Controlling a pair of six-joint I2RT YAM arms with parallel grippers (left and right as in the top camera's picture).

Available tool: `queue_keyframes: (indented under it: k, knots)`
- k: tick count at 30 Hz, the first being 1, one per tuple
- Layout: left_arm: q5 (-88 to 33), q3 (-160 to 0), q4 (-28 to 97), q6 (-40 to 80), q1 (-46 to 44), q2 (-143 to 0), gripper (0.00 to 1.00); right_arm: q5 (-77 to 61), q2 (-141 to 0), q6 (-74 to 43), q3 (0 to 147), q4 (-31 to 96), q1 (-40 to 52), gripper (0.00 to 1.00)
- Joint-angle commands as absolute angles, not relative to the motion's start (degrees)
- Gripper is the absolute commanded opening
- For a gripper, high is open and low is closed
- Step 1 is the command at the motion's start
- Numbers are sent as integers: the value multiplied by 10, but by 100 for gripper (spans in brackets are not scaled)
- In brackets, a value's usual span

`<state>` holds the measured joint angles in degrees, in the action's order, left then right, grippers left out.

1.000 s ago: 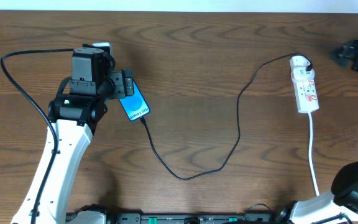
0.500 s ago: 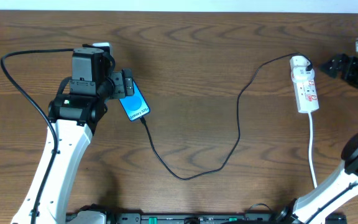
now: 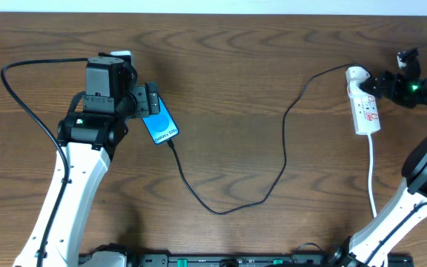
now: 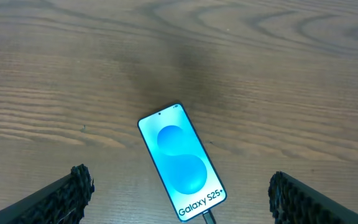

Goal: Plug charger to phone and switch on socket
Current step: 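Move the right gripper over the power strip's orange switch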

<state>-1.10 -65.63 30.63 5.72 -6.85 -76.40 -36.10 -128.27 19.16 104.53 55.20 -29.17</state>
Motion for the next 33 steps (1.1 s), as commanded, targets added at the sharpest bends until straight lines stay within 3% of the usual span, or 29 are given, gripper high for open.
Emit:
queue_keyframes:
  k: [1,33]
  knots:
    - [-4,-662,307,50,-66,-768,92,-375,-1292,205,1053,545,-278,99]
    - [-4,-662,308,50,-66,-768,93,-329,-1303,73,1052,547,-245,99]
